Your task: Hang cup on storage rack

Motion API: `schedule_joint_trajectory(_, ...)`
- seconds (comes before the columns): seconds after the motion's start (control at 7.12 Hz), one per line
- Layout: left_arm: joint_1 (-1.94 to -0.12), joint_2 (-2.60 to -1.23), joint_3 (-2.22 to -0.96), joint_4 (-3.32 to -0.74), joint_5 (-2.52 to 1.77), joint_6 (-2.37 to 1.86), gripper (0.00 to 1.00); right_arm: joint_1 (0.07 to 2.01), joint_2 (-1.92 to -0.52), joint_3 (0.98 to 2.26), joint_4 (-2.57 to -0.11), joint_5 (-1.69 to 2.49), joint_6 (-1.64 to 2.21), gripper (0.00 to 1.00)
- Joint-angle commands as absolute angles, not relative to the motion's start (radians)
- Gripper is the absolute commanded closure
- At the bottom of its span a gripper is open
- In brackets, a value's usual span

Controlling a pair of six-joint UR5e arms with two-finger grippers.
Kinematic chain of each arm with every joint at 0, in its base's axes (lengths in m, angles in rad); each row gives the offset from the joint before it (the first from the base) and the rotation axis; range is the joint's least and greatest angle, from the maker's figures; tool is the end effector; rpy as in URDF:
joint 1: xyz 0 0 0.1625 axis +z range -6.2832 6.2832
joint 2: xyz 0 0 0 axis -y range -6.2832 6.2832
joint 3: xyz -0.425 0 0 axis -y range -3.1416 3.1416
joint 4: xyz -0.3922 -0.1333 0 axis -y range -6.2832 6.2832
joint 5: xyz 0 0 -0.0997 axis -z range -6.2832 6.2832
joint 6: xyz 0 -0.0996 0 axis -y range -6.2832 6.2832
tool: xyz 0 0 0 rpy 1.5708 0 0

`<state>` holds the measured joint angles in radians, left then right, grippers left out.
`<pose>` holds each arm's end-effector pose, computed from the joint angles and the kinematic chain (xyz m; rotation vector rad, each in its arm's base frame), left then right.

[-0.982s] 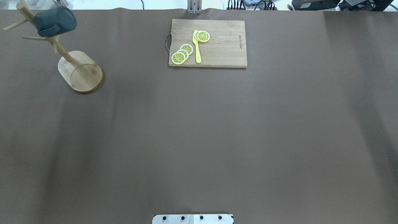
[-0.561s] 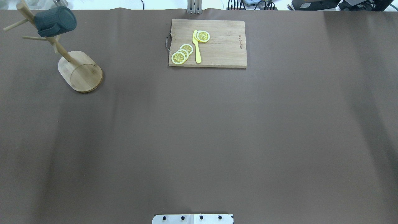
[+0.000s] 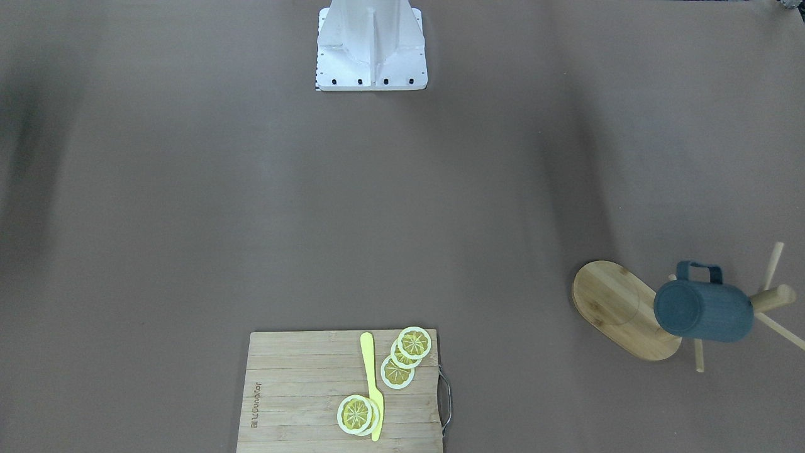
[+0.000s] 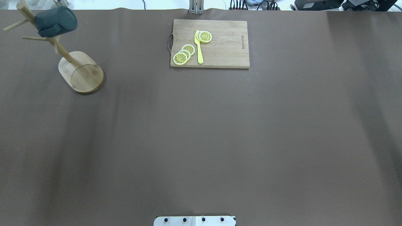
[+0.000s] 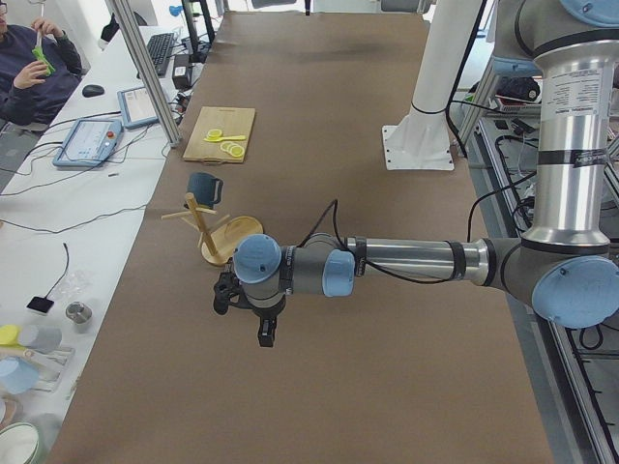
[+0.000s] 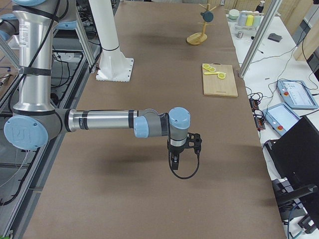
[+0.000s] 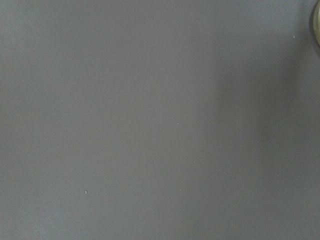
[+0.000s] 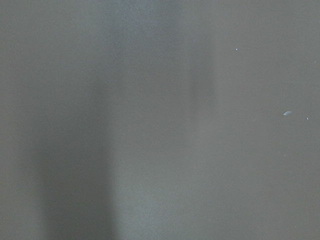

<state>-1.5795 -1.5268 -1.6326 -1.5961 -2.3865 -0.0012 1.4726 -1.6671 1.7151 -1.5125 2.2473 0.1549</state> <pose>-0.0649 -0.4754 0.6440 0.0438 0.8154 0.0082 0.0257 -0.4630 0.6334 0.0161 -0.6833 0.0185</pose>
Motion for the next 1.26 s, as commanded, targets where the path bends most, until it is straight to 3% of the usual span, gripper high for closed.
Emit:
schedule_joint_trajectory(0.0, -1.582, -1.529, -1.64, -1.597, -2.3, -0.006, 0.01, 1.473, -1.667, 1.715, -1.513, 2.247, 0.155, 0.0)
schedule_joint_trajectory(1.12, -1.578, -1.525, -1.647, -1.631, -2.232, 0.001, 0.01, 1.473, -1.671, 1.71, -1.513, 2.249, 0.155, 0.0)
